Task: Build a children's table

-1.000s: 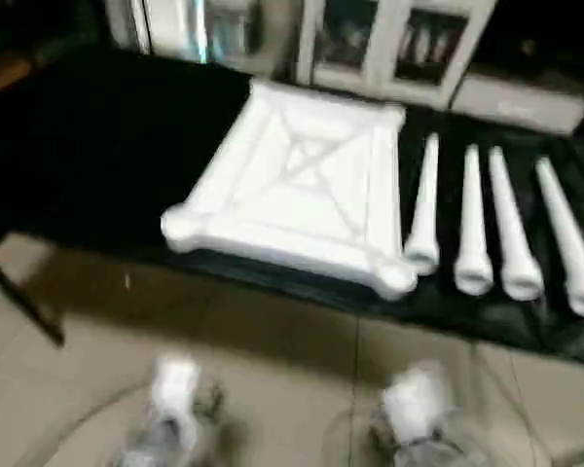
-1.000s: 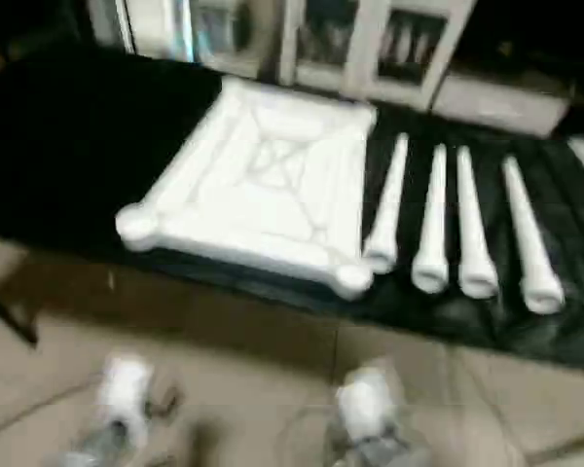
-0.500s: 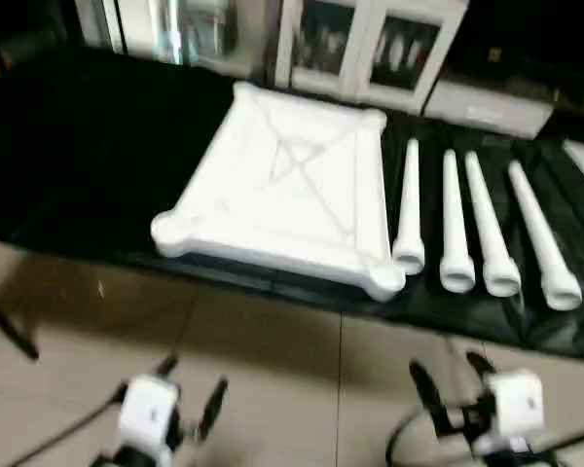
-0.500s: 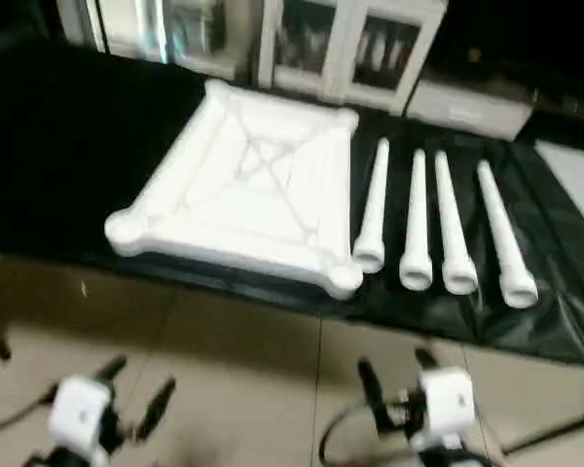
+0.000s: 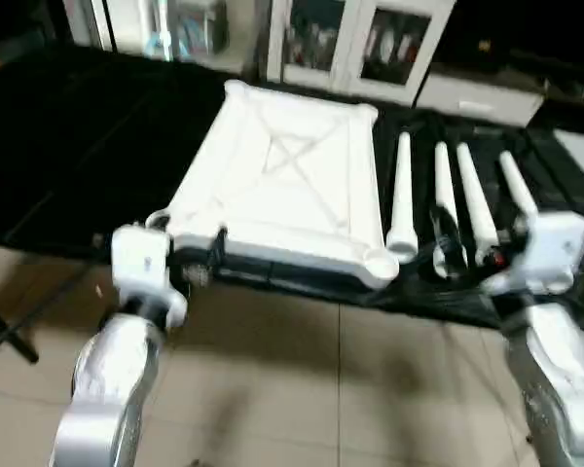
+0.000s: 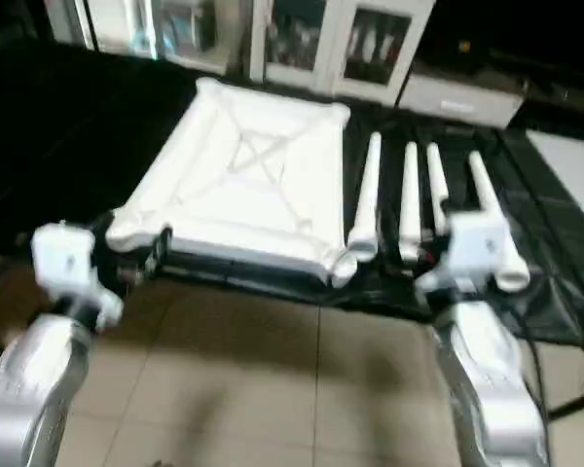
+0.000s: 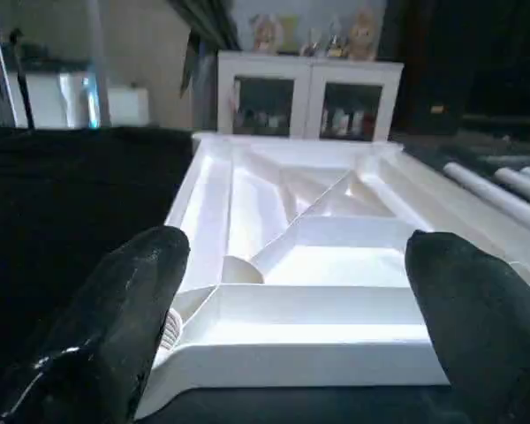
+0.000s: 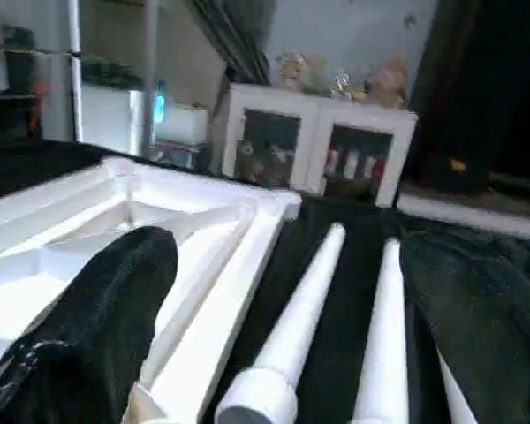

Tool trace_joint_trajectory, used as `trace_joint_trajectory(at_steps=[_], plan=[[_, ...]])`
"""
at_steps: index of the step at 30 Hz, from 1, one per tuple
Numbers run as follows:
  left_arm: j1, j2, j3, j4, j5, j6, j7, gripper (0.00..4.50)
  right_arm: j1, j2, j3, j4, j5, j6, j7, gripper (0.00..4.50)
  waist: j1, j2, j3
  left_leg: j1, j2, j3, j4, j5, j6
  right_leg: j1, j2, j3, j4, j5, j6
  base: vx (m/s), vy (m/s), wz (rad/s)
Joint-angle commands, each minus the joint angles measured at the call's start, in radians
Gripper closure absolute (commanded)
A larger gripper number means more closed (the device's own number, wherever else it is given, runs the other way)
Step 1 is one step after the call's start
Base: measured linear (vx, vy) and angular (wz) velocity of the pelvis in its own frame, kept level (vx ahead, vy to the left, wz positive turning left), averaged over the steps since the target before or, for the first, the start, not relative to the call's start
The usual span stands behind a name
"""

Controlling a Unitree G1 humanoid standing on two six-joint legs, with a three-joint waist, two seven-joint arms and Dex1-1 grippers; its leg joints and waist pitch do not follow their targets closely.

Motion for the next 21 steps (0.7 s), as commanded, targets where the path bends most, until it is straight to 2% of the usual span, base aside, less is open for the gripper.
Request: trace_joint_trajectory(at_steps=[1, 2, 3, 4, 6, 7, 8, 9, 10, 11, 12, 13, 14, 15, 16, 17, 18, 19, 21], plan=[[-0.033, 0.020, -0.011, 0.013, 0.028, 0.040, 0.010, 0.05, -0.035, 0.010, -0.002, 0.021, -0.020, 0.072, -0.061, 0.00, -0.004, 0.025, -0.058, 0.009, 0.040, -0.027, -0.063, 0.080, -0.040, 0.028, -0.053, 0.047, -0.042, 0.389, -0.104, 0.000, 0.000, 0.00], [-0.037, 0.024, -0.010, 0.013, 0.033, 0.047, 0.014, 0.05, -0.040, 0.013, 0.000, 0.019, -0.014, 0.081, -0.061, 0.00, -0.004, 0.023, -0.058, 0.008, 0.039, -0.026, -0.061, 0.096, -0.038, 0.029, -0.051, 0.048, -0.039, 0.414, -0.106, 0.000, 0.000, 0.00], [-0.048, 0.029, -0.005, 0.013, 0.038, 0.063, 0.023, 0.05, -0.045, 0.019, 0.005, 0.012, -0.010, 0.102, -0.068, 0.00, -0.002, 0.024, -0.064, 0.006, 0.036, -0.025, -0.055, 0.134, -0.031, 0.034, -0.048, 0.049, -0.033, 0.475, -0.104, 0.000, 0.000, 0.00], [-0.064, 0.021, 0.013, 0.006, 0.041, 0.091, 0.052, 0.05, -0.038, 0.031, 0.017, -0.004, -0.022, 0.132, -0.084, 0.00, -0.002, 0.008, -0.063, -0.001, 0.034, -0.024, -0.055, 0.153, -0.025, 0.039, -0.047, 0.050, -0.032, 0.512, -0.101, 0.000, 0.000, 0.00], [-0.070, 0.015, 0.021, 0.000, 0.043, 0.105, 0.066, 0.05, -0.035, 0.035, 0.021, -0.011, -0.028, 0.145, -0.091, 0.00, 0.002, 0.015, -0.061, 0.000, 0.037, -0.024, -0.058, 0.124, -0.023, 0.037, -0.052, 0.049, -0.032, 0.488, -0.103, 0.000, 0.000, 0.00], [-0.084, 0.015, 0.004, 0.003, 0.091, 0.111, 0.091, 0.05, -0.023, 0.021, 0.038, -0.010, -0.031, 0.145, -0.053, 0.00, 0.004, 0.006, -0.059, -0.002, 0.041, -0.025, -0.061, 0.096, -0.021, 0.038, -0.054, 0.047, -0.036, 0.441, -0.103, 0.000, 0.000, 0.00], [-0.084, 0.014, -0.018, 0.004, 0.108, 0.122, 0.090, 0.05, -0.010, 0.021, 0.038, -0.002, -0.021, 0.141, -0.031, 0.00, 0.006, 0.012, -0.058, 0.000, 0.043, -0.026, -0.062, 0.081, -0.021, 0.036, -0.056, 0.047, -0.037, 0.418, -0.102, 0.000, 0.000, 0.00], [-0.083, 0.013, -0.031, 0.005, 0.117, 0.129, 0.089, 0.05, -0.002, 0.023, 0.037, 0.002, -0.014, 0.139, -0.020, 0.00, 0.007, 0.013, -0.056, -0.001, 0.046, -0.027, -0.063, 0.056, -0.016, 0.034, -0.059, 0.048, -0.040, 0.381, -0.101, 0.000, 0.000, 0.00], [-0.080, 0.021, -0.068, 0.005, 0.131, 0.109, 0.062, 0.05, 0.006, 0.019, 0.037, 0.005, -0.019, 0.142, -0.015, 0.00, 0.007, 0.029, -0.057, 0.002, 0.048, -0.028, -0.064, 0.042, -0.018, 0.029, -0.060, 0.047, -0.042, 0.357, -0.103, 0.000, 0.000, 0.00], [-0.080, 0.017, -0.075, 0.009, 0.136, 0.101, 0.065, 0.05, 0.007, 0.017, 0.034, 0.002, -0.019, 0.148, -0.017, 0.00, 0.008, 0.038, -0.057, 0.004, 0.049, -0.028, -0.064, 0.035, -0.025, 0.026, -0.059, 0.047, -0.041, 0.345, -0.108, 0.000, 0.000, 0.00], [-0.080, 0.008, -0.088, 0.009, 0.146, 0.093, 0.072, 0.05, 0.007, 0.011, 0.025, -0.008, -0.014, 0.162, -0.019, 0.00, 0.004, 0.033, -0.057, 0.003, 0.049, -0.028, -0.065, 0.033, -0.025, 0.026, -0.057, 0.047, -0.045, 0.340, -0.110, 0.000, 0.000, 0.00], [-0.085, -0.007, -0.088, 0.000, 0.113, 0.104, 0.061, 0.05, 0.006, 0.001, 0.023, -0.048, -0.009, 0.178, -0.016, 0.00, 0.003, 0.035, -0.058, 0.031, 0.059, -0.002, -0.057, 0.015, -0.069, 0.006, -0.042, 0.064, -0.049, 0.300, -0.109, 0.000, 0.000, 0.00], [-0.089, -0.009, -0.088, -0.001, 0.100, 0.107, 0.053, 0.05, 0.003, 0.000, 0.023, -0.060, -0.008, 0.183, -0.015, 0.00, 0.007, 0.024, -0.054, 0.031, 0.055, 0.005, -0.057, -0.004, -0.101, 0.002, -0.029, 0.069, -0.046, 0.268, -0.108, 0.000, 0.000, 0.00], [-0.092, -0.011, -0.088, 0.006, 0.099, 0.097, 0.054, 0.05, 0.001, 0.001, 0.023, -0.070, -0.007, 0.188, -0.018, 0.00, 0.009, 0.017, -0.051, 0.024, 0.046, 0.015, -0.060, -0.037, -0.143, 0.002, -0.015, 0.079, -0.049, 0.211, -0.093, -0.027, 0.018, -0.23], [-0.088, -0.011, -0.094, 0.012, 0.110, 0.093, 0.061, 0.05, 0.004, 0.002, 0.021, -0.077, -0.010, 0.197, -0.026, 0.00, 0.011, 0.005, -0.052, -0.007, 0.036, -0.004, -0.070, -0.044, -0.118, 0.024, -0.029, 0.070, -0.045, 0.208, -0.075, -0.066, 0.002, -0.28], [-0.080, -0.012, -0.092, 0.014, 0.119, 0.093, 0.067, 0.05, 0.006, 0.011, 0.027, -0.085, -0.008, 0.203, -0.027, 0.00, 0.003, 0.011, -0.054, -0.012, 0.040, -0.010, -0.074, -0.034, -0.094, 0.028, -0.038, 0.068, -0.046, 0.219, -0.066, -0.066, 0.002, -0.28], [-0.075, -0.012, -0.091, 0.011, 0.122, 0.096, 0.069, 0.05, 0.008, 0.012, 0.031, -0.085, -0.011, 0.201, -0.024, 0.00, 0.000, 0.016, -0.056, 0.003, 0.044, -0.009, -0.066, -0.040, -0.056, 0.012, -0.046, 0.069, -0.050, 0.221, -0.064, 0.000, 0.000, 0.00], [-0.056, -0.009, -0.085, -0.007, 0.127, 0.103, 0.072, 0.05, 0.016, 0.020, 0.052, -0.081, -0.026, 0.186, -0.018, 0.00, -0.007, 0.002, -0.052, -0.011, 0.045, -0.014, -0.069, -0.045, -0.038, 0.021, -0.051, 0.067, -0.055, 0.189, -0.069, 0.000, 0.000, 0.00], [-0.042, -0.006, -0.080, -0.022, 0.131, 0.109, 0.077, 0.05, 0.019, 0.023, 0.069, -0.071, -0.045, 0.174, -0.016, 0.00, -0.011, 0.008, -0.050, -0.003, 0.049, -0.014, -0.068, -0.084, -0.027, 0.010, -0.055, 0.070, -0.063, 0.106, -0.078, 0.000, 0.000, 0.00]])
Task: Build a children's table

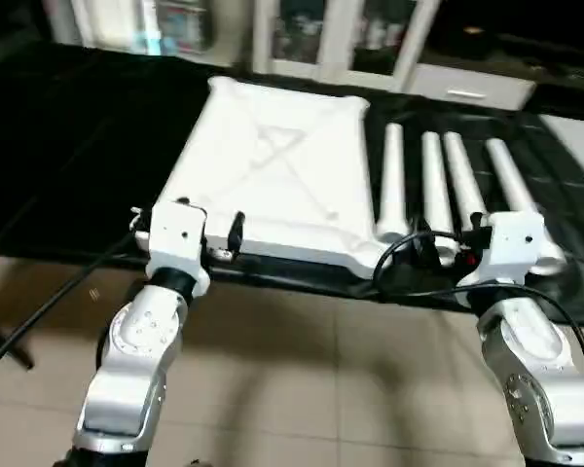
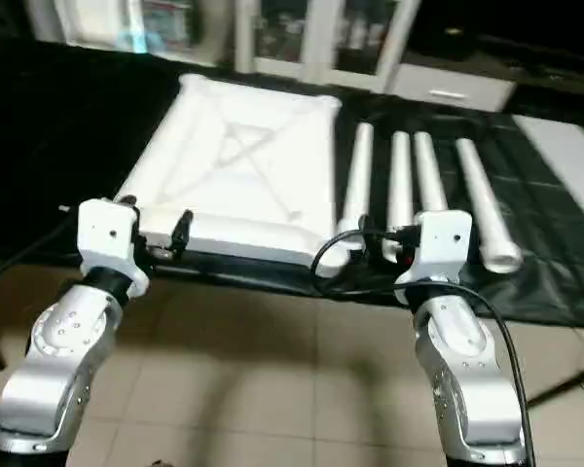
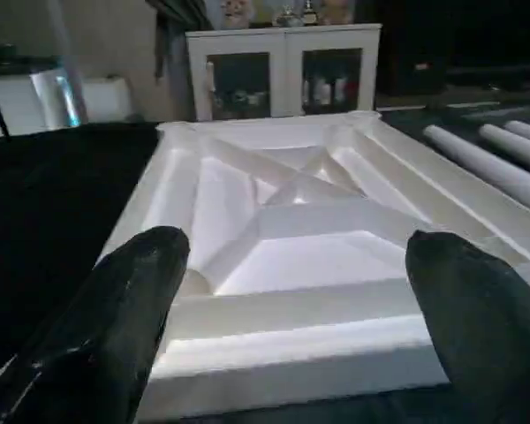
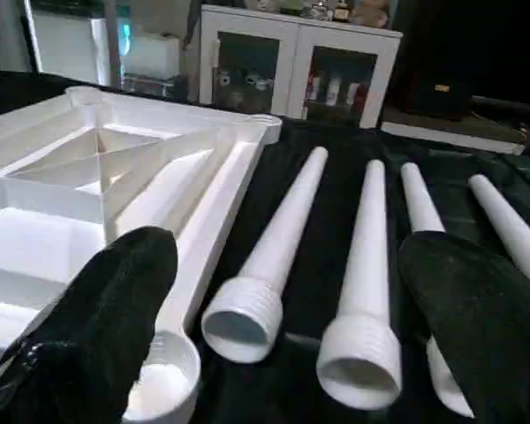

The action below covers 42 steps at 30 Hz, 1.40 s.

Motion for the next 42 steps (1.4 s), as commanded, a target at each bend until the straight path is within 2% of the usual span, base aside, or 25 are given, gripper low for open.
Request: trace_joint_trajectory(at_steps=[1, 4, 5, 6, 7, 8, 10, 13, 15, 17, 19, 21, 23, 27, 28, 29, 31, 33, 35, 37, 38, 39, 40, 41, 42], plan=[[0.022, 0.003, 0.013, -0.036, 0.018, 0.019, 0.018, 0.05, -0.004, 0.001, 0.037, 0.019, -0.038, -0.013, 0.005, 0.00, 0.003, -0.026, -0.041, 0.006, 0.036, -0.026, -0.076, -0.150, -0.020, 0.041, -0.077, 0.038, -0.073, -0.028, -0.066, 0.000, 0.000, 0.00], [0.039, 0.003, 0.023, -0.047, 0.029, 0.026, 0.034, 0.05, -0.021, 0.020, 0.046, 0.060, -0.018, -0.001, 0.021, 0.00, -0.003, 0.002, -0.034, 0.035, 0.042, -0.028, -0.092, -0.337, -0.026, 0.029, -0.069, 0.026, -0.097, -0.295, -0.081, 0.000, 0.000, 0.00], [0.040, 0.004, 0.023, -0.055, 0.028, 0.032, 0.034, 0.05, -0.029, 0.024, 0.044, 0.065, -0.014, -0.008, 0.025, 0.00, -0.006, 0.000, -0.031, 0.038, 0.042, -0.028, -0.095, -0.370, -0.023, 0.030, -0.064, 0.021, -0.102, -0.323, -0.086, 0.000, 0.000, 0.00], [0.041, 0.004, 0.021, -0.063, 0.027, 0.038, 0.033, 0.05, -0.033, 0.026, 0.038, 0.068, -0.009, -0.010, 0.028, 0.00, -0.009, -0.010, -0.021, 0.058, 0.042, -0.025, -0.098, -0.457, -0.015, 0.023, -0.057, 0.012, -0.115, -0.405, -0.098, 0.000, 0.000, 0.00], [0.042, 0.003, 0.018, -0.070, 0.028, 0.043, 0.033, 0.05, -0.038, 0.028, 0.031, 0.075, -0.005, -0.013, 0.027, 0.00, -0.010, -0.007, -0.019, 0.061, 0.039, -0.026, -0.098, -0.484, -0.012, 0.026, -0.058, 0.011, -0.120, -0.444, -0.105, 0.000, 0.000, 0.00], [0.041, 0.002, 0.017, -0.074, 0.030, 0.046, 0.033, 0.05, -0.042, 0.030, 0.025, 0.081, -0.005, -0.013, 0.026, 0.00, -0.003, -0.007, -0.024, 0.068, 0.038, -0.023, -0.099, -0.468, -0.001, 0.032, -0.065, 0.013, -0.125, -0.429, -0.119, 0.000, 0.000, 0.00], [0.047, 0.016, 0.010, -0.085, 0.033, 0.045, 0.016, 0.05, -0.049, 0.038, 0.017, 0.107, 0.000, -0.021, 0.030, 0.00, 0.002, -0.005, -0.032, 0.058, 0.037, -0.021, -0.107, -0.367, 0.022, 0.059, -0.064, 0.015, -0.113, -0.288, -0.145, 0.035, 0.009, 0.00], [0.055, 0.024, 0.027, -0.106, 0.028, 0.059, 0.013, 0.05, -0.050, 0.044, 0.023, 0.116, -0.001, -0.030, 0.041, 0.00, -0.001, 0.000, -0.042, 0.067, 0.032, -0.016, -0.105, -0.294, 0.050, 0.070, -0.057, 0.008, -0.099, -0.142, -0.179, 0.074, 0.016, 0.01], [0.056, 0.028, 0.034, -0.118, 0.026, 0.068, 0.009, 0.05, -0.048, 0.047, 0.021, 0.107, 0.002, -0.028, 0.042, 0.00, 0.004, -0.003, -0.053, 0.059, 0.019, -0.012, -0.096, -0.189, 0.083, 0.095, -0.050, 0.010, -0.082, 0.011, -0.194, 0.076, 0.016, 0.00], [0.059, 0.033, 0.040, -0.129, 0.020, 0.077, 0.003, 0.05, -0.042, 0.057, 0.018, 0.098, 0.002, -0.029, 0.036, 0.00, 0.011, 0.007, -0.059, 0.058, 0.009, -0.011, -0.091, -0.122, 0.111, 0.109, -0.042, 0.010, -0.070, 0.110, -0.193, 0.075, 0.014, 0.00], [0.059, 0.033, 0.041, -0.131, 0.018, 0.081, 0.002, 0.05, -0.040, 0.061, 0.016, 0.094, 0.002, -0.028, 0.034, 0.00, 0.011, 0.002, -0.060, 0.065, 0.008, -0.011, -0.088, -0.103, 0.123, 0.108, -0.035, 0.008, -0.064, 0.152, -0.189, 0.084, 0.006, 0.01], [0.054, 0.033, 0.040, -0.130, 0.016, 0.086, 0.002, 0.05, -0.037, 0.064, 0.019, 0.088, 0.003, -0.028, 0.035, 0.00, 0.014, 0.008, -0.054, 0.073, 0.007, -0.011, -0.089, -0.090, 0.133, 0.108, -0.032, 0.007, -0.059, 0.179, -0.180, 0.081, 0.003, 0.02], [0.049, 0.031, 0.037, -0.126, 0.013, 0.091, -0.002, 0.05, -0.033, 0.070, 0.020, 0.082, -0.002, -0.030, 0.035, 0.00, 0.019, 0.004, -0.057, 0.074, 0.003, -0.011, -0.085, -0.085, 0.128, 0.122, -0.032, 0.011, -0.060, 0.179, -0.175, 0.080, 0.000, 0.02], [0.044, 0.026, 0.029, -0.119, 0.011, 0.095, -0.007, 0.05, -0.029, 0.068, 0.011, 0.078, -0.001, -0.029, 0.028, 0.00, 0.022, 0.010, -0.059, 0.088, -0.004, -0.014, -0.081, -0.055, 0.120, 0.128, -0.022, 0.011, -0.052, 0.228, -0.151, 0.077, -0.006, 0.04], [0.038, 0.024, 0.026, -0.113, 0.012, 0.094, -0.009, 0.05, -0.029, 0.067, 0.008, 0.077, -0.001, -0.027, 0.027, 0.00, 0.028, 0.005, -0.067, 0.077, -0.020, -0.017, -0.070, -0.011, 0.124, 0.149, -0.010, 0.018, -0.043, 0.311, -0.122, 0.063, 0.009, 0.07], [0.034, 0.023, 0.025, -0.109, 0.013, 0.094, -0.009, 0.05, -0.029, 0.067, 0.006, 0.077, -0.001, -0.027, 0.026, 0.00, 0.031, 0.004, -0.068, 0.073, -0.031, -0.017, -0.064, -0.001, 0.123, 0.156, 0.000, 0.024, -0.040, 0.366, -0.096, 0.063, 0.009, 0.07], [0.009, 0.020, 0.020, -0.086, 0.014, 0.088, -0.011, 0.05, -0.031, 0.068, 0.003, 0.075, -0.003, -0.025, 0.024, 0.00, 0.032, 0.009, -0.066, 0.087, -0.030, -0.023, -0.067, -0.005, 0.123, 0.144, 0.008, 0.021, -0.034, 0.391, -0.073, 0.058, -0.004, 0.16], [-0.010, 0.014, 0.017, -0.072, 0.013, 0.087, -0.011, 0.05, -0.034, 0.069, 0.001, 0.074, -0.006, -0.021, 0.025, 0.00, 0.019, 0.012, -0.066, 0.105, -0.017, -0.045, -0.067, 0.021, 0.161, 0.131, 0.006, 0.010, -0.023, 0.356, -0.044, 0.056, -0.024, 0.16], [-0.012, 0.013, 0.015, -0.070, 0.013, 0.087, -0.012, 0.05, -0.035, 0.071, 0.002, 0.073, -0.008, -0.020, 0.024, 0.00, 0.027, 0.006, -0.068, 0.080, -0.037, -0.039, -0.052, 0.041, 0.175, 0.162, 0.004, 0.022, -0.034, 0.377, -0.027, 0.000, 0.000, 0.00], [-0.012, 0.011, 0.015, -0.070, 0.013, 0.088, -0.013, 0.05, -0.037, 0.071, 0.002, 0.073, -0.007, -0.019, 0.025, 0.00, 0.036, 0.007, -0.065, 0.057, -0.043, -0.038, -0.053, 0.009, 0.144, 0.183, 0.008, 0.035, -0.040, 0.408, -0.017, 0.000, 0.000, 0.00], [-0.012, 0.010, 0.015, -0.070, 0.013, 0.088, -0.013, 0.05, -0.037, 0.071, 0.001, 0.073, -0.007, -0.018, 0.025, 0.00, 0.034, 0.013, -0.063, 0.064, -0.033, -0.047, -0.059, -0.002, 0.128, 0.179, 0.013, 0.028, -0.041, 0.380, 0.001, 0.000, 0.000, 0.00], [-0.011, 0.008, 0.016, -0.073, 0.012, 0.090, -0.015, 0.05, -0.039, 0.072, -0.001, 0.072, -0.006, -0.015, 0.026, 0.00, 0.023, 0.017, -0.070, 0.108, -0.016, -0.069, -0.061, 0.037, 0.152, 0.149, 0.026, 0.015, -0.015, 0.366, 0.023, 0.066, -0.033, 0.12], [-0.009, 0.007, 0.017, -0.076, 0.011, 0.092, -0.015, 0.05, -0.038, 0.072, 0.000, 0.072, -0.006, -0.014, 0.026, 0.00, 0.006, 0.014, -0.075, 0.141, 0.005, -0.101, -0.054, 0.127, 0.235, 0.112, 0.019, 0.002, 0.006, 0.326, 0.044, 0.069, -0.056, 0.09], [-0.008, 0.007, 0.017, -0.076, 0.010, 0.092, -0.016, 0.05, -0.037, 0.073, 0.001, 0.072, -0.007, -0.013, 0.026, 0.00, 0.004, 0.012, -0.075, 0.157, 0.014, -0.111, -0.047, 0.165, 0.283, 0.092, 0.008, 0.001, 0.011, 0.295, 0.050, 0.069, -0.056, 0.09], [-0.007, 0.007, 0.020, -0.076, 0.009, 0.092, -0.016, 0.05, -0.033, 0.074, 0.006, 0.070, -0.008, -0.011, 0.027, 0.00, -0.003, 0.006, -0.068, 0.168, 0.031, -0.119, -0.047, 0.172, 0.350, 0.062, -0.025, 0.006, 0.007, 0.196, 0.025, 0.000, 0.000, 0.00]])
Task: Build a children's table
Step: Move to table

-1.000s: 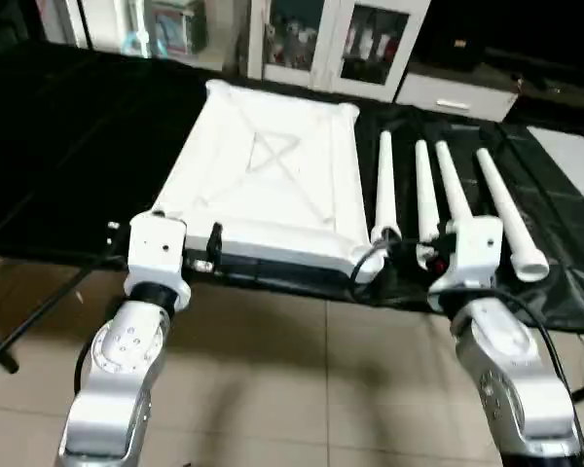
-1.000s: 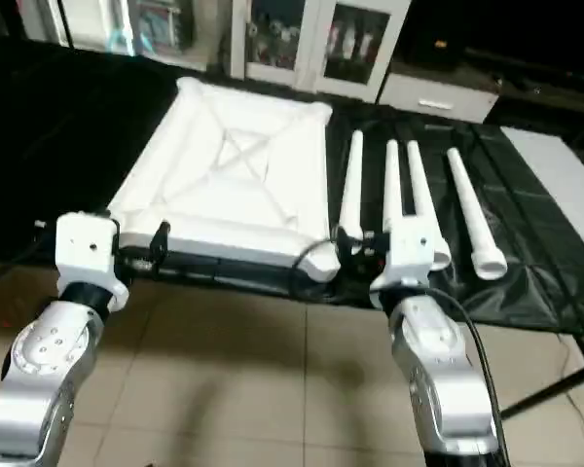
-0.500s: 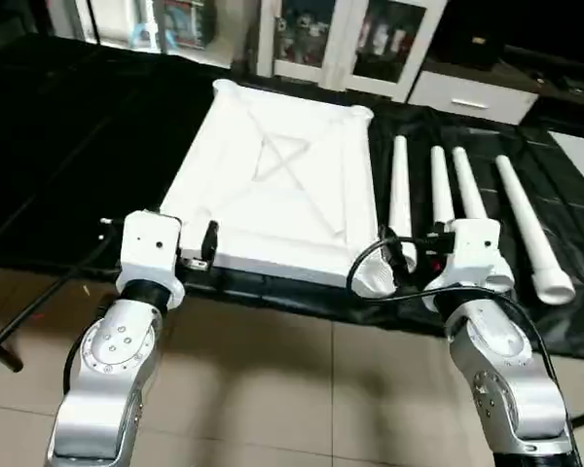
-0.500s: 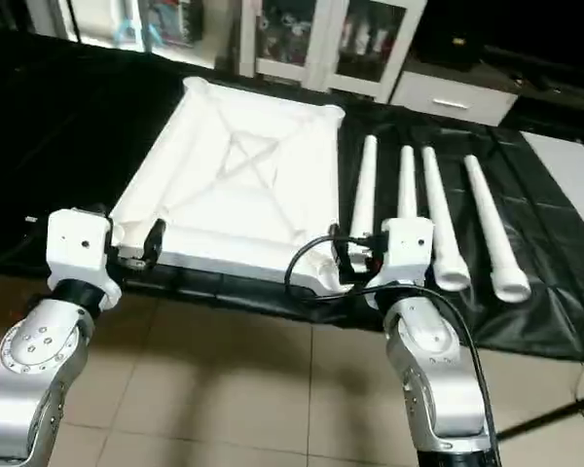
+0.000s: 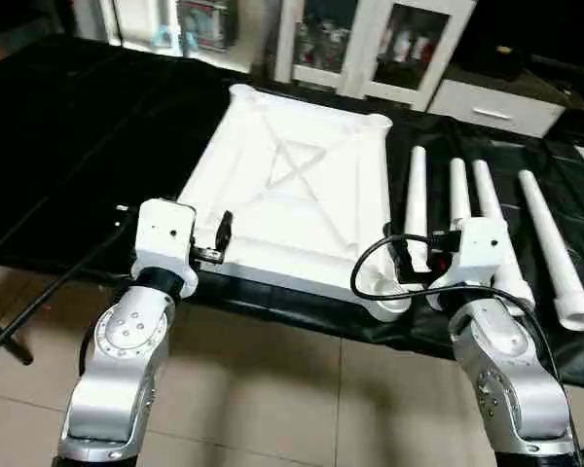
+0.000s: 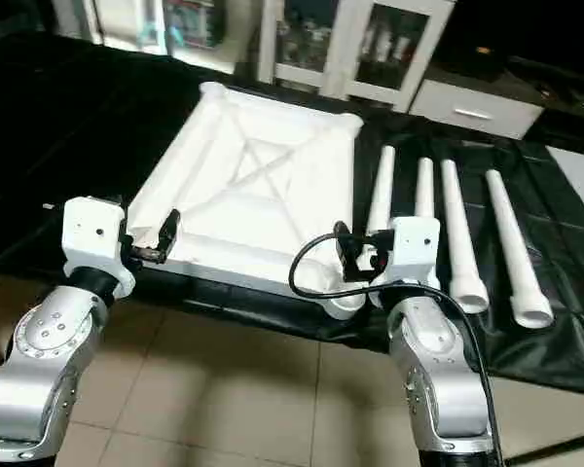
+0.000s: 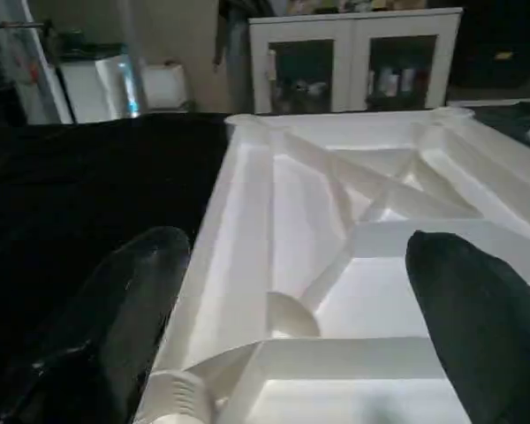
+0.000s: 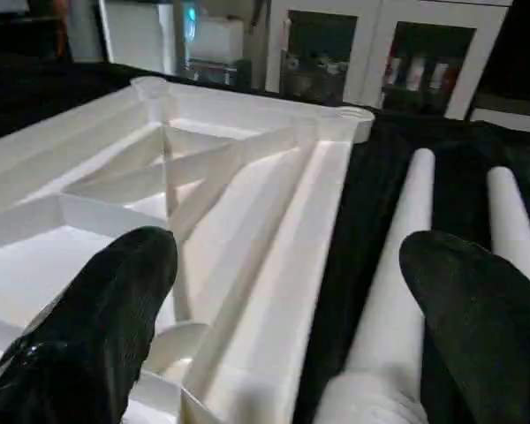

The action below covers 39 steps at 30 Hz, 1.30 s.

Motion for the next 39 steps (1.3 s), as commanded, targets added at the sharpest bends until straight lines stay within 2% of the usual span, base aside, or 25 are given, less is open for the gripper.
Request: trace_joint_trajectory(at_steps=[1, 2, 3, 5, 6, 7, 9, 10, 11, 12, 13, 15, 19, 20, 22, 25, 26, 27, 28, 29, 32, 33, 34, 36, 39], plan=[[0.002, -0.008, -0.012, 0.002, -0.010, 0.006, -0.005, 0.05, 0.010, -0.009, -0.017, -0.019, -0.008, 0.011, -0.001, 0.00, 0.007, -0.003, -0.055, -0.010, -0.033, 0.003, -0.014, 0.195, 0.307, 0.070, -0.023, 0.042, -0.072, 0.346, -0.007, 0.000, 0.000, 0.00], [0.003, -0.007, -0.010, 0.002, -0.010, 0.006, -0.005, 0.05, 0.011, -0.009, -0.015, -0.021, -0.009, 0.012, -0.002, 0.00, 0.030, -0.020, -0.062, -0.082, -0.079, 0.020, 0.024, 0.138, 0.271, 0.153, -0.027, 0.091, -0.089, 0.436, 0.001, 0.000, 0.000, 0.00], [0.002, -0.008, -0.010, 0.002, -0.011, 0.007, -0.005, 0.05, 0.012, -0.008, -0.014, -0.023, -0.008, 0.013, -0.002, 0.00, 0.068, 0.011, -0.055, -0.126, -0.034, -0.013, 0.050, 0.057, 0.171, 0.170, -0.107, 0.152, -0.116, 0.556, -0.041, 0.038, 0.069, 0.32], [0.003, -0.008, -0.008, 0.001, -0.011, 0.009, -0.006, 0.05, 0.013, -0.007, -0.013, -0.026, -0.008, 0.016, -0.002, 0.00, 0.031, 0.052, -0.063, -0.038, 0.037, -0.055, -0.047, 0.149, 0.100, 0.092, 0.030, 0.011, -0.010, 0.567, 0.012, 0.045, 0.089, 0.25], [0.003, -0.009, -0.008, 0.001, -0.011, 0.009, -0.007, 0.05, 0.013, -0.007, -0.013, -0.027, -0.007, 0.017, -0.002, 0.00, -0.024, 0.082, -0.091, 0.172, 0.124, -0.192, -0.037, 0.354, 0.335, -0.148, 0.001, -0.060, 0.102, 0.137, 0.084, 0.091, 0.009, -0.03], [0.004, -0.011, -0.009, -0.001, -0.011, 0.011, -0.009, 0.05, 0.014, -0.008, -0.014, -0.029, -0.007, 0.019, -0.001, 0.00, -0.035, 0.077, -0.085, 0.161, 0.166, -0.161, -0.017, 0.514, 0.376, -0.190, -0.050, -0.057, 0.128, -0.050, 0.067, 0.063, -0.033, -0.25], [0.005, -0.013, -0.010, 0.000, -0.011, 0.012, -0.009, 0.05, 0.016, -0.008, -0.014, -0.031, -0.007, 0.020, 0.000, 0.00, -0.009, 0.040, -0.061, 0.071, 0.148, -0.023, -0.091, 0.299, 0.215, -0.181, -0.055, -0.086, 0.127, 0.130, -0.016, 0.035, -0.030, -0.34], [0.004, -0.014, -0.011, 0.001, -0.011, 0.012, -0.009, 0.05, 0.019, -0.008, -0.016, -0.034, -0.007, 0.023, -0.003, 0.00, -0.009, 0.015, -0.036, 0.042, 0.118, 0.056, -0.127, 0.044, 0.176, -0.147, -0.065, -0.079, 0.043, 0.197, -0.095, 0.016, -0.051, -0.45], [0.002, -0.015, -0.011, 0.002, -0.011, 0.012, -0.010, 0.05, 0.020, -0.009, -0.019, -0.035, -0.007, 0.023, -0.004, 0.00, -0.006, -0.001, -0.033, 0.054, 0.083, 0.093, -0.121, -0.115, 0.144, -0.127, -0.068, -0.057, -0.012, 0.134, -0.128, 0.016, -0.051, -0.45], [0.002, -0.015, -0.012, 0.003, -0.011, 0.012, -0.010, 0.05, 0.022, -0.009, -0.020, -0.037, -0.008, 0.023, -0.004, 0.00, 0.036, -0.042, -0.033, 0.013, -0.038, 0.076, 0.044, -0.228, 0.128, -0.060, -0.129, 0.059, -0.165, -0.477, -0.012, 0.046, -0.116, -0.12], [0.001, -0.014, -0.014, 0.004, -0.012, 0.011, -0.010, 0.05, 0.023, -0.010, -0.021, -0.038, -0.009, 0.023, -0.005, 0.00, 0.047, -0.021, -0.030, -0.013, -0.015, 0.018, 0.114, -0.137, 0.105, -0.014, -0.247, 0.136, -0.201, -0.784, -0.122, 0.076, -0.072, 0.01], [0.000, -0.014, -0.016, 0.006, -0.014, 0.011, -0.009, 0.05, 0.024, -0.010, -0.024, -0.038, -0.010, 0.024, -0.004, 0.00, 0.048, -0.022, -0.040, -0.082, -0.017, -0.037, 0.127, -0.001, 0.053, 0.038, -0.212, 0.124, -0.151, -0.570, -0.211, 0.066, -0.031, -0.02], [-0.002, -0.016, -0.016, 0.009, -0.013, 0.008, -0.016, 0.05, 0.029, -0.009, -0.025, -0.043, -0.011, 0.026, -0.008, 0.00, 0.002, 0.055, -0.005, -0.054, 0.029, -0.032, -0.059, -0.016, 0.061, -0.040, -0.061, -0.045, -0.123, -0.399, -0.243, 0.037, 0.026, 0.03], [-0.002, -0.016, -0.015, 0.009, -0.013, 0.008, -0.017, 0.05, 0.031, -0.008, -0.025, -0.045, -0.010, 0.027, -0.009, 0.00, -0.024, 0.082, -0.025, 0.025, 0.095, -0.082, -0.097, -0.306, 0.052, -0.083, -0.036, -0.064, -0.058, -0.283, -0.201, 0.090, 0.066, 0.05], [-0.004, -0.017, -0.016, 0.012, -0.012, 0.007, -0.020, 0.05, 0.035, -0.006, -0.025, -0.048, -0.008, 0.031, -0.012, 0.00, -0.051, 0.087, -0.036, 0.068, 0.124, -0.122, -0.135, -0.404, 0.098, -0.109, -0.051, -0.075, 0.008, 0.037, -0.152, 0.114, 0.044, 0.13], [-0.006, -0.014, -0.019, 0.014, -0.014, 0.005, -0.022, 0.05, 0.042, -0.002, -0.022, -0.054, -0.010, 0.032, -0.011, 0.00, -0.048, 0.046, -0.025, 0.098, 0.140, 0.003, -0.138, -0.360, -0.018, -0.133, -0.073, -0.066, 0.000, 0.068, -0.161, 0.127, 0.015, -0.22], [-0.007, -0.013, -0.021, 0.015, -0.017, 0.004, -0.023, 0.05, 0.044, 0.001, -0.022, -0.056, -0.011, 0.032, -0.011, 0.00, -0.038, 0.023, -0.026, 0.086, 0.057, 0.075, -0.093, -0.341, -0.039, -0.107, -0.080, -0.018, -0.065, 0.010, -0.244, 0.138, -0.022, -0.51], [-0.007, -0.012, -0.022, 0.015, -0.018, 0.004, -0.024, 0.05, 0.045, 0.003, -0.024, -0.058, -0.012, 0.032, -0.012, 0.00, -0.022, 0.012, -0.033, 0.042, -0.005, 0.099, -0.051, -0.296, -0.043, -0.046, -0.075, 0.039, -0.088, -0.038, -0.287, 0.155, -0.021, -0.59], [-0.007, -0.012, -0.022, 0.016, -0.019, 0.003, -0.025, 0.05, 0.046, 0.004, -0.025, -0.058, -0.013, 0.032, -0.013, 0.00, 0.058, -0.006, -0.063, -0.104, -0.031, 0.009, 0.124, -0.094, 0.005, 0.123, -0.207, 0.205, -0.135, -0.037, -0.429, 0.161, -0.007, -0.53], [-0.008, -0.011, -0.022, 0.018, -0.020, 0.003, -0.026, 0.05, 0.047, 0.006, -0.026, -0.058, -0.014, 0.031, -0.014, 0.00, 0.058, -0.004, -0.060, -0.163, -0.018, -0.027, 0.143, -0.016, 0.031, 0.136, -0.225, 0.182, -0.117, 0.107, -0.433, 0.161, -0.007, -0.53], [-0.007, -0.011, -0.022, 0.021, -0.020, -0.001, -0.034, 0.05, 0.047, 0.005, -0.026, -0.057, -0.015, 0.030, -0.020, 0.00, 0.022, 0.056, -0.048, -0.134, 0.005, -0.050, 0.005, 0.213, 0.050, 0.033, -0.095, 0.012, -0.106, 0.226, -0.379, 0.128, -0.008, -0.08], [-0.007, -0.011, -0.022, 0.022, -0.020, -0.001, -0.035, 0.05, 0.046, 0.005, -0.026, -0.057, -0.015, 0.030, -0.020, 0.00, 0.004, 0.101, -0.034, -0.073, 0.041, -0.064, -0.076, 0.077, 0.091, -0.012, -0.021, -0.049, -0.098, -0.016, -0.266, 0.097, 0.054, 0.01], [-0.007, -0.009, -0.024, 0.023, -0.018, -0.003, -0.037, 0.05, 0.044, 0.004, -0.027, -0.057, -0.014, 0.031, -0.019, 0.00, -0.047, 0.108, -0.057, -0.007, 0.134, -0.160, -0.114, -0.175, 0.147, -0.059, -0.003, -0.074, 0.029, -0.074, -0.153, 0.133, 0.062, 0.02], [-0.007, -0.008, -0.024, 0.024, -0.017, -0.003, -0.037, 0.05, 0.042, 0.003, -0.028, -0.056, -0.014, 0.032, -0.018, 0.00, -0.048, 0.100, -0.063, 0.027, 0.137, -0.176, -0.097, -0.191, 0.289, -0.111, -0.025, -0.066, 0.069, -0.006, -0.051, 0.137, 0.036, 0.03], [-0.005, -0.009, -0.023, 0.023, -0.014, 0.000, -0.031, 0.05, 0.034, -0.006, -0.030, -0.049, -0.010, 0.031, -0.004, 0.00, -0.045, 0.054, -0.052, -0.015, 0.070, -0.103, -0.053, 0.060, 0.418, -0.128, -0.068, -0.028, -0.011, 0.182, -0.011, 0.088, -0.013, 0.04]])
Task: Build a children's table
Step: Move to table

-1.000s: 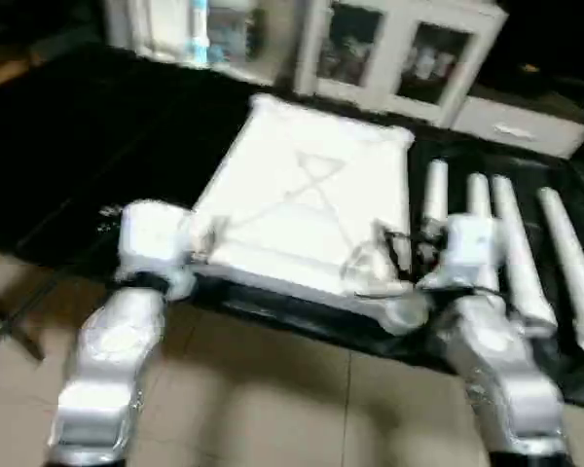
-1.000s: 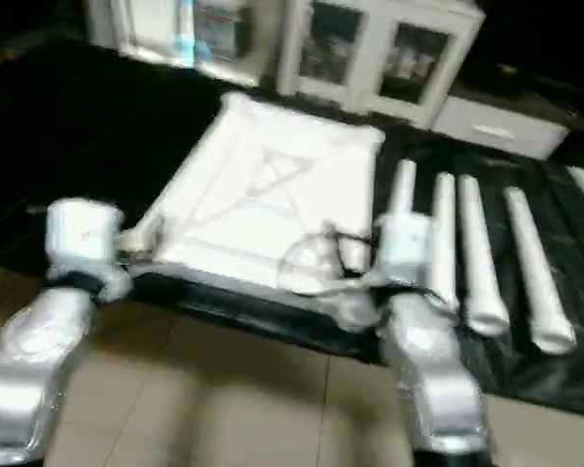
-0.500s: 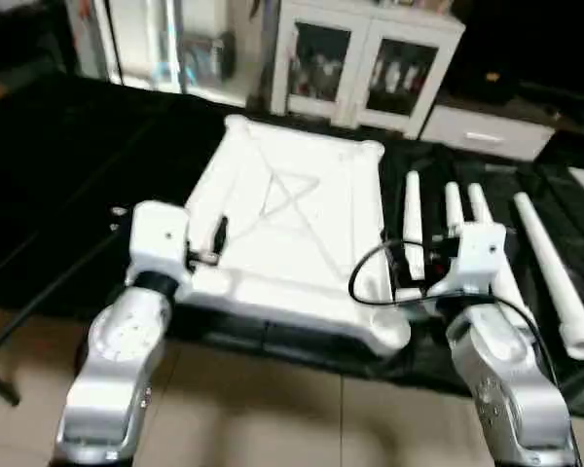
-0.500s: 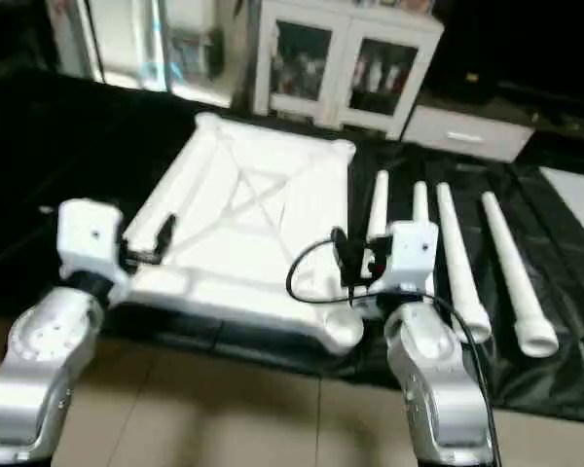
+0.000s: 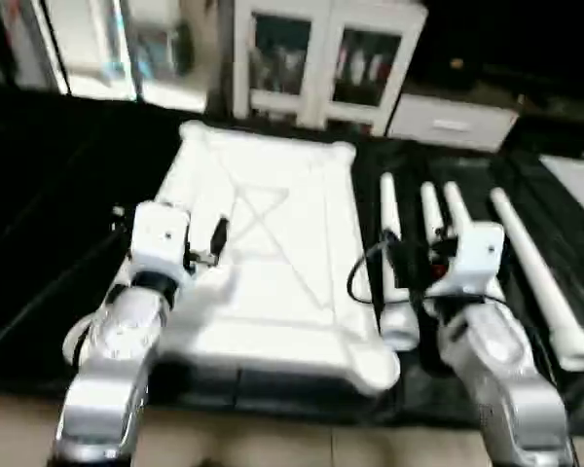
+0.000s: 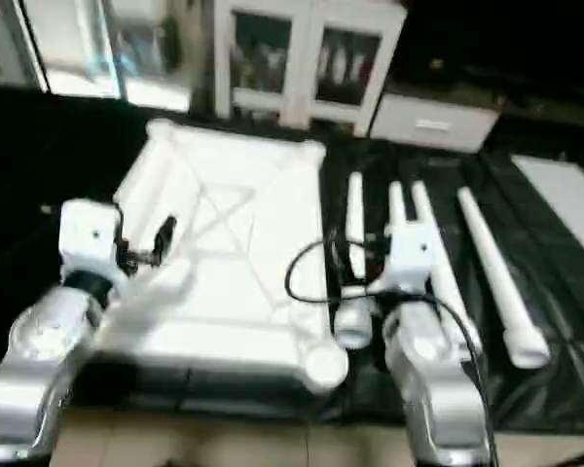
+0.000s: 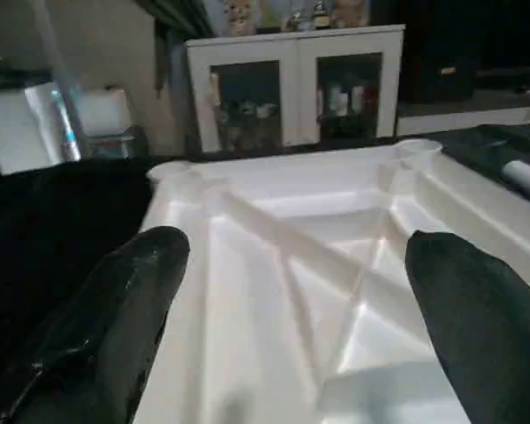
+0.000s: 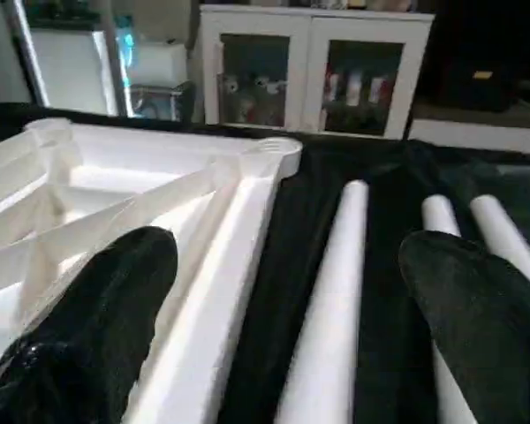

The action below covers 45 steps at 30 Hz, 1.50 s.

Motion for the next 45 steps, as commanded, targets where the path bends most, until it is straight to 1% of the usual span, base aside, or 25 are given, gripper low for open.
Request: trace_joint_trajectory(at_steps=[1, 2, 3, 4, 5, 6, 7, 9, 10, 11, 13, 16, 22, 26, 27, 29, 30, 32, 33, 34, 36, 37, 38, 41, 45], plan=[[0.001, -0.017, -0.027, -0.008, 0.004, 0.003, 0.000, 0.05, -0.009, -0.033, -0.028, 0.000, 0.007, 0.012, 0.032, 0.00, 0.019, -0.009, -0.037, -0.016, 0.030, 0.009, -0.054, 0.008, 0.269, 0.028, -0.112, 0.092, -0.124, 0.220, -0.011, 0.041, -0.093, 0.03], [0.003, -0.018, -0.025, -0.009, 0.002, 0.002, 0.002, 0.05, -0.012, -0.044, -0.022, 0.001, 0.013, 0.019, 0.056, 0.00, 0.035, -0.028, -0.051, -0.045, 0.016, 0.012, -0.034, 0.038, 0.210, 0.074, -0.129, 0.112, -0.129, 0.273, -0.006, 0.041, -0.093, 0.03], [0.003, -0.018, -0.025, -0.009, 0.002, 0.002, 0.002, 0.05, -0.012, -0.044, -0.022, 0.001, 0.013, 0.019, 0.056, 0.00, 0.045, -0.027, -0.060, -0.048, 0.036, 0.000, -0.061, 0.129, 0.103, 0.090, -0.121, 0.095, -0.093, 0.453, 0.008, 0.031, -0.094, -0.02], [0.005, -0.014, -0.024, -0.012, 0.003, 0.013, 0.001, 0.05, -0.015, -0.055, -0.014, 0.001, 0.019, 0.029, 0.079, 0.00, 0.035, -0.017, -0.059, -0.025, 0.045, -0.001, -0.079, 0.190, 0.047, 0.069, -0.077, 0.067, -0.076, 0.604, 0.003, 0.027, -0.073, -0.04], [0.006, -0.012, -0.023, -0.012, 0.001, 0.016, -0.001, 0.05, -0.017, -0.062, -0.008, -0.001, 0.023, 0.037, 0.093, 0.00, 0.031, -0.014, -0.059, -0.018, 0.048, -0.002, -0.082, 0.209, 0.031, 0.067, -0.065, 0.057, -0.073, 0.639, -0.006, 0.027, -0.073, -0.04], [0.006, -0.001, -0.021, -0.009, 0.003, 0.023, -0.008, 0.05, -0.019, -0.078, 0.004, -0.011, 0.040, 0.054, 0.128, 0.00, 0.030, -0.009, -0.058, -0.012, 0.050, -0.002, -0.085, 0.195, 0.018, 0.066, -0.060, 0.052, -0.077, 0.628, -0.014, 0.000, 0.000, 0.00], [0.004, 0.018, -0.017, 0.000, 0.000, 0.025, -0.028, 0.05, -0.022, -0.097, 0.012, -0.026, 0.074, 0.076, 0.178, 0.00, 0.027, 0.001, -0.046, 0.002, 0.068, -0.006, -0.103, 0.051, -0.019, 0.057, -0.056, 0.045, -0.098, 0.413, -0.055, 0.000, 0.000, 0.00], [-0.003, 0.054, -0.022, 0.021, -0.002, 0.024, -0.071, 0.05, -0.028, -0.121, 0.015, -0.042, 0.111, 0.094, 0.230, 0.00, 0.028, 0.007, -0.040, 0.011, 0.083, -0.009, -0.116, -0.073, -0.032, 0.053, -0.062, 0.045, -0.111, 0.195, -0.107, 0.000, 0.000, 0.00], [-0.006, 0.065, -0.025, 0.026, -0.001, 0.025, -0.082, 0.05, -0.029, -0.127, 0.017, -0.045, 0.117, 0.097, 0.241, 0.00, 0.028, 0.008, -0.038, 0.012, 0.085, -0.007, -0.118, -0.091, -0.032, 0.048, -0.062, 0.046, -0.113, 0.156, -0.118, -0.054, 0.035, -0.01], [-0.011, 0.081, -0.030, 0.035, -0.004, 0.025, -0.107, 0.05, -0.032, -0.139, 0.019, -0.049, 0.124, 0.103, 0.257, 0.00, 0.030, 0.012, -0.034, 0.012, 0.092, -0.004, -0.130, -0.149, -0.040, 0.044, -0.064, 0.046, -0.121, 0.040, -0.134, -0.054, 0.035, -0.01], [-0.030, 0.129, -0.051, 0.051, -0.032, 0.010, -0.199, 0.05, -0.036, -0.174, 0.022, -0.055, 0.139, 0.104, 0.313, 0.00, 0.038, 0.017, -0.030, 0.022, 0.096, 0.007, -0.134, -0.216, -0.053, 0.028, -0.065, 0.049, -0.131, -0.049, -0.138, -0.063, 0.038, 0.00], [-0.047, 0.195, -0.088, 0.045, -0.085, -0.004, -0.343, 0.05, -0.037, -0.195, 0.011, -0.046, 0.149, 0.104, 0.349, 0.00, 0.043, 0.011, -0.025, 0.021, 0.094, 0.015, -0.142, -0.297, -0.076, 0.016, -0.070, 0.056, -0.142, -0.172, -0.122, -0.040, 0.022, 0.02], [-0.074, 0.299, -0.170, 0.030, -0.181, 0.009, -0.607, 0.05, -0.037, -0.228, 0.015, -0.034, 0.156, 0.117, 0.387, 0.00, 0.051, 0.009, -0.028, 0.015, 0.092, 0.025, -0.144, -0.277, -0.086, 0.009, -0.074, 0.061, -0.141, -0.180, -0.110, 0.000, 0.000, 0.00], [-0.099, 0.346, -0.223, 0.052, -0.196, 0.019, -0.729, 0.05, -0.021, -0.259, 0.031, -0.064, 0.182, 0.138, 0.441, 0.00, 0.053, 0.011, -0.032, 0.012, 0.093, 0.031, -0.141, -0.216, -0.074, 0.014, -0.071, 0.060, -0.135, -0.098, -0.122, 0.000, 0.000, 0.00], [-0.125, 0.383, -0.270, 0.091, -0.175, -0.012, -0.810, 0.05, 0.001, -0.298, 0.051, -0.090, 0.191, 0.147, 0.494, 0.00, 0.053, 0.017, -0.033, 0.011, 0.093, 0.031, -0.139, -0.192, -0.071, 0.017, -0.071, 0.060, -0.131, -0.068, -0.129, 0.000, 0.000, 0.00], [-0.144, 0.391, -0.291, 0.124, -0.156, -0.030, -0.834, 0.05, 0.020, -0.328, 0.060, -0.110, 0.202, 0.155, 0.533, 0.00, 0.056, 0.012, -0.035, 0.010, 0.094, 0.035, -0.136, -0.162, -0.063, 0.020, -0.069, 0.061, -0.128, -0.031, -0.125, 0.000, 0.000, 0.00], [-0.161, 0.395, -0.306, 0.152, -0.144, -0.038, -0.851, 0.05, 0.037, -0.356, 0.068, -0.125, 0.207, 0.162, 0.565, 0.00, 0.059, 0.016, -0.035, 0.010, 0.093, 0.035, -0.135, -0.148, -0.055, 0.022, -0.068, 0.060, -0.131, -0.019, -0.123, 0.000, 0.000, 0.00], [-0.194, 0.397, -0.330, 0.206, -0.120, -0.050, -0.867, 0.05, 0.067, -0.402, 0.078, -0.152, 0.225, 0.178, 0.618, 0.00, 0.059, 0.014, -0.035, 0.009, 0.096, 0.036, -0.136, -0.136, -0.051, 0.025, -0.069, 0.060, -0.127, 0.010, -0.133, 0.000, 0.000, 0.00], [-0.196, 0.397, -0.331, 0.209, -0.119, -0.051, -0.868, 0.05, 0.069, -0.405, 0.078, -0.154, 0.226, 0.179, 0.621, 0.00, 0.062, 0.014, -0.036, 0.013, 0.097, 0.037, -0.133, -0.139, -0.048, 0.023, -0.070, 0.059, -0.127, 0.012, -0.139, 0.000, 0.000, 0.00], [-0.220, 0.396, -0.345, 0.249, -0.105, -0.057, -0.877, 0.22, 0.081, -0.423, 0.078, -0.170, 0.240, 0.193, 0.641, 0.00, 0.061, 0.023, -0.036, 0.012, 0.098, 0.036, -0.133, -0.141, -0.050, 0.023, -0.073, 0.060, -0.124, 0.018, -0.151, 0.000, 0.000, 0.00], [-0.245, 0.397, -0.359, 0.292, -0.090, -0.069, -0.890, 0.41, 0.091, -0.438, 0.076, -0.187, 0.254, 0.203, 0.659, 0.00, 0.061, 0.015, -0.034, 0.013, 0.098, 0.037, -0.135, -0.154, -0.048, 0.024, -0.072, 0.060, -0.130, -0.008, -0.151, 0.000, 0.000, 0.00], [-0.287, 0.394, -0.376, 0.366, -0.069, -0.077, -0.898, 0.53, 0.100, -0.455, 0.071, -0.210, 0.276, 0.227, 0.675, 0.00, 0.060, 0.023, -0.034, 0.015, 0.099, 0.036, -0.135, -0.169, -0.053, 0.022, -0.074, 0.061, -0.130, -0.026, -0.157, 0.000, 0.000, 0.00], [-0.287, 0.394, -0.376, 0.366, -0.069, -0.077, -0.898, 0.53, 0.100, -0.455, 0.071, -0.210, 0.276, 0.227, 0.675, 0.00, 0.060, 0.018, -0.031, 0.014, 0.098, 0.038, -0.137, -0.178, -0.051, 0.022, -0.072, 0.061, -0.137, -0.049, -0.151, 0.000, 0.000, 0.00], [-0.317, 0.387, -0.381, 0.421, -0.063, -0.084, -0.903, 0.91, 0.103, -0.465, 0.069, -0.225, 0.294, 0.243, 0.685, 0.00, 0.061, 0.018, -0.032, 0.016, 0.102, 0.036, -0.137, -0.185, -0.057, 0.021, -0.077, 0.061, -0.135, -0.066, -0.160, 0.000, 0.000, 0.00], [-0.386, 0.357, -0.389, 0.565, -0.055, -0.128, -0.952, 1.32, 0.123, -0.496, 0.071, -0.259, 0.329, 0.271, 0.721, 0.00, 0.063, 0.018, -0.035, 0.018, 0.102, 0.038, -0.134, -0.167, -0.053, 0.022, -0.078, 0.062, -0.134, -0.032, -0.166, 0.000, 0.000, 0.00]])
